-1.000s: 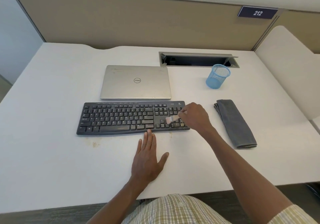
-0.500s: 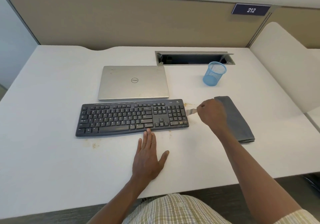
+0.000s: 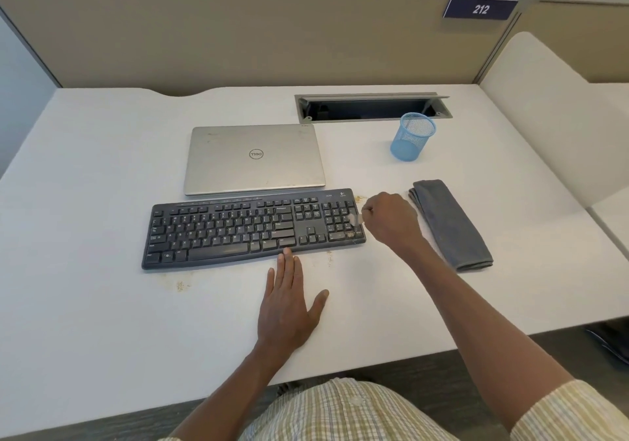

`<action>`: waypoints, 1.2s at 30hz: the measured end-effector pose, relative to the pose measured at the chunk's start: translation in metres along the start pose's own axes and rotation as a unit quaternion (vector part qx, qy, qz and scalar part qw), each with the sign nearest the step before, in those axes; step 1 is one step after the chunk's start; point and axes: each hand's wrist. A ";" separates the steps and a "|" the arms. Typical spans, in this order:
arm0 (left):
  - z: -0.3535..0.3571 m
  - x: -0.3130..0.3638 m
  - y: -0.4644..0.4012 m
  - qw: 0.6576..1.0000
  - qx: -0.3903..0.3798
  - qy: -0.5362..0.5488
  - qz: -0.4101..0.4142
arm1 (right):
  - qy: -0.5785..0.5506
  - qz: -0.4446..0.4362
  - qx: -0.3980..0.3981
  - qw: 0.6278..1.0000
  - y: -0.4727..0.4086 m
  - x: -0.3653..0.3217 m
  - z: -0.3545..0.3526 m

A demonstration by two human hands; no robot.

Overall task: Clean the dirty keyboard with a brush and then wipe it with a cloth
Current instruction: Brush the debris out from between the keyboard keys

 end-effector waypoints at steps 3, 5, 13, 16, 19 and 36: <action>0.000 0.000 -0.001 1.000 0.003 -0.002 -0.004 | 0.022 -0.007 -0.011 1.000 -0.005 -0.002 -0.008; -0.001 0.001 -0.001 1.000 0.004 -0.002 -0.004 | 0.037 -0.002 0.027 0.999 -0.010 -0.004 -0.011; -0.001 0.001 0.000 1.000 0.004 0.001 -0.004 | 0.072 -0.040 -0.006 0.997 0.001 -0.009 -0.014; -0.001 0.001 -0.001 1.000 0.007 0.001 -0.004 | 0.064 -0.024 0.038 0.997 -0.003 -0.009 -0.013; 0.000 0.001 -0.001 1.000 0.001 -0.005 -0.005 | 0.060 -0.042 0.008 0.997 0.004 -0.009 -0.003; 0.000 0.000 -0.001 1.000 0.005 -0.004 -0.002 | 0.029 -0.008 -0.010 1.000 -0.002 -0.002 -0.014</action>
Point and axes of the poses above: each hand's wrist, its own y-axis away from the middle knuckle, its own z-axis out of the palm, x = y × z, and after that the axes turned 12 degrees about y, right-handed
